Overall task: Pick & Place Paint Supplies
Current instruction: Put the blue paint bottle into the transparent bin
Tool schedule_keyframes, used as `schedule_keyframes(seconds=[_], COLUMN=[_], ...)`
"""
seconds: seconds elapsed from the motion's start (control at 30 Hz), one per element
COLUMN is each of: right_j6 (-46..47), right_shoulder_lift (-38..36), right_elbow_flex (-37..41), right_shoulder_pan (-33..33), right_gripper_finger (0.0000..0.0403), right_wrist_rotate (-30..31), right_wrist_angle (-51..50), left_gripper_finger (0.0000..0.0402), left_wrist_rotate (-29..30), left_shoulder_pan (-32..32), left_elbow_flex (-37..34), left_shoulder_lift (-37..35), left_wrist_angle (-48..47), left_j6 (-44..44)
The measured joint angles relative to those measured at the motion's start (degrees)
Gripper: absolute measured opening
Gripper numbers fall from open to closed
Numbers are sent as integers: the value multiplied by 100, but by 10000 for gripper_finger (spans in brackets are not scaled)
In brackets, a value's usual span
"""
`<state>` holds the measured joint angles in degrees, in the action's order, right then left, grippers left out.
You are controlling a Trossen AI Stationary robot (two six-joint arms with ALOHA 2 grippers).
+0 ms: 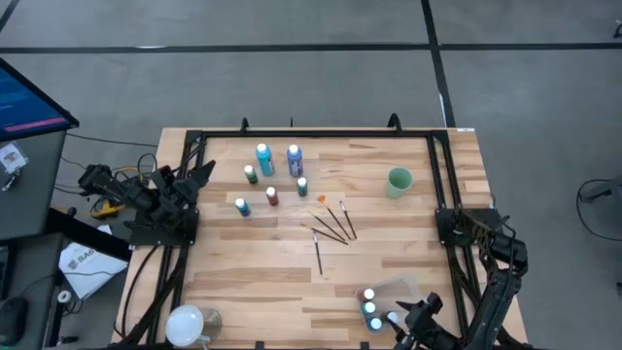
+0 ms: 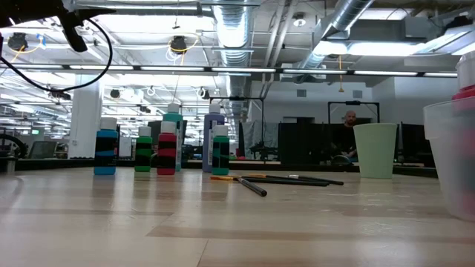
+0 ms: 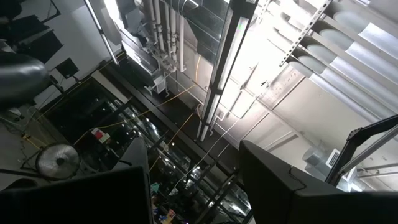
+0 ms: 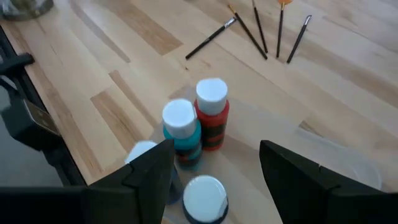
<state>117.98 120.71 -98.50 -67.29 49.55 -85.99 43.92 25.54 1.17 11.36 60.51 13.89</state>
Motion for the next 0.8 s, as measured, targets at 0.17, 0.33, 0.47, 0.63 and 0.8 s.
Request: schedule_keyframes(seconds=[0.17, 0.33, 0.47, 0.63, 0.8], right_j6=[61, 10, -595, -2074, -4400], right_shoulder_lift=[-33, -390, -863, -1561, -2126], right_elbow_flex=[-179, -198, -198, -201, -201], right_shoulder_pan=[36, 80, 232, 718, 1424], right_gripper_finger=[230, 230, 230, 230, 230], right_wrist_rotate=[19, 213, 376, 637, 753], right_wrist_angle=[-99, -118, -138, 93, 1032], left_gripper_finger=[132, 132, 132, 132, 132], left_wrist_rotate=[-13, -20, -19, -17, -13], left_shoulder_pan=[0, 0, 0, 0, 0], left_elbow_flex=[0, 0, 0, -2, -2], left_shoulder_lift=[0, 2, 0, 2, 0], left_wrist_angle=[0, 0, 0, 0, 0], left_j6=[3, 4, 4, 4, 7])
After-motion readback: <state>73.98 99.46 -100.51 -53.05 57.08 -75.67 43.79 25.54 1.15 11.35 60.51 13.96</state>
